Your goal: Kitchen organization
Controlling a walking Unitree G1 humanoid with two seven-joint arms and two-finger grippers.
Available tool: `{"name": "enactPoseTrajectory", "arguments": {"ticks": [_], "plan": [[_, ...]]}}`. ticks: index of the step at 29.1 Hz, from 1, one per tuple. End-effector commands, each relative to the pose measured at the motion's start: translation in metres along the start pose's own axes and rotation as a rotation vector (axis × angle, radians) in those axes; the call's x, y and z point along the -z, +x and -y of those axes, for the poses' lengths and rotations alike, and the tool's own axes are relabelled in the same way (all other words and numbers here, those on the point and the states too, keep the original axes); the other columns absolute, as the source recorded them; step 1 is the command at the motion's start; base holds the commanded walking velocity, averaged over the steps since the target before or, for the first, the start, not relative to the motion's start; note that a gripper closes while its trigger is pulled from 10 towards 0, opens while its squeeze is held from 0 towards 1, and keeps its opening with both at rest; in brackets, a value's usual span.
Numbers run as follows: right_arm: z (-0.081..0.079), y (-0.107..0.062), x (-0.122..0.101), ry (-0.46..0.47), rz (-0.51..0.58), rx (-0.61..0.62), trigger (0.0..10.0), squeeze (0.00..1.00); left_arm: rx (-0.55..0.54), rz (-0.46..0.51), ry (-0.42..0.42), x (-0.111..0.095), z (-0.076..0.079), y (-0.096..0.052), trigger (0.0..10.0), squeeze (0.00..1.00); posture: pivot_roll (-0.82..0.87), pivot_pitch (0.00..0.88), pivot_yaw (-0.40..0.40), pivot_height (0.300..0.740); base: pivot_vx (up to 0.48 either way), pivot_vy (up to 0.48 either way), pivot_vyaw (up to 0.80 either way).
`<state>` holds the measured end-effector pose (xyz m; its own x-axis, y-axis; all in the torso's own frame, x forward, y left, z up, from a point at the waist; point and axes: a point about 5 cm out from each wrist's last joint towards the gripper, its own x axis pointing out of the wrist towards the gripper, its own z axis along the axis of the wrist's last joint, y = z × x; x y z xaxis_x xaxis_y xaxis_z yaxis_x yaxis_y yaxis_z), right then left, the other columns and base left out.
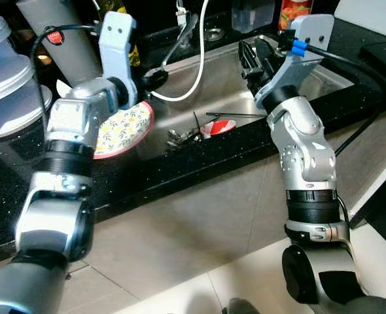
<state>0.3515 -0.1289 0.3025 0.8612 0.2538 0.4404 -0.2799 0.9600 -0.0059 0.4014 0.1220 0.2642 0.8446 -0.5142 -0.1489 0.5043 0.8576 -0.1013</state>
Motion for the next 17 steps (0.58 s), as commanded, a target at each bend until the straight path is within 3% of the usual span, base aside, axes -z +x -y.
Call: {"name": "enactPoseTrajectory", "arguments": {"ticks": [1, 8, 9, 13, 15, 16, 17], "plan": [[-0.008, 0.002, -0.003, 0.006, 0.013, -0.022, 10.0, 0.00, -0.023, -0.058, -0.010, 0.015, -0.002, 0.006, 10.0, 0.00, -0.07, 0.036, 0.178, 0.740, 0.000, 0.000, 0.00], [-0.006, 0.001, -0.005, -0.007, 0.011, -0.021, 10.0, 0.00, -0.027, -0.125, 0.015, 0.035, 0.018, 0.030, 10.0, 0.00, -0.09, 0.041, 0.183, 0.740, 0.000, 0.000, 0.00], [-0.005, 0.001, -0.005, -0.009, 0.012, -0.019, 10.0, 0.00, -0.050, -0.122, 0.001, 0.035, 0.019, 0.032, 10.0, 1.00, -0.10, 0.042, 0.184, 0.740, 0.000, 0.000, 0.00], [-0.005, 0.001, -0.006, -0.010, 0.012, -0.016, 10.0, 0.00, -0.078, -0.118, -0.008, 0.035, 0.019, 0.034, 10.0, 1.00, -0.10, 0.042, 0.187, 0.740, 0.000, 0.000, 0.00], [-0.005, 0.000, -0.006, -0.012, 0.012, -0.014, 10.0, 0.00, -0.098, -0.058, 0.013, 0.022, 0.015, 0.033, 10.0, 1.00, -0.10, 0.042, 0.185, 0.740, 0.000, 0.000, 0.00], [-0.004, 0.000, -0.006, -0.013, 0.013, -0.013, 10.0, 0.00, -0.143, 0.002, 0.052, 0.009, 0.008, 0.028, 10.0, 0.00, -0.10, 0.041, 0.184, 0.740, 0.000, 0.000, 0.00], [-0.004, 0.000, -0.006, -0.013, 0.013, -0.013, 10.0, 0.00, -0.143, 0.002, 0.052, 0.009, 0.008, 0.028, 10.0, 0.00, -0.10, 0.041, 0.184, 0.740, 0.000, 0.000, 0.00]]}}
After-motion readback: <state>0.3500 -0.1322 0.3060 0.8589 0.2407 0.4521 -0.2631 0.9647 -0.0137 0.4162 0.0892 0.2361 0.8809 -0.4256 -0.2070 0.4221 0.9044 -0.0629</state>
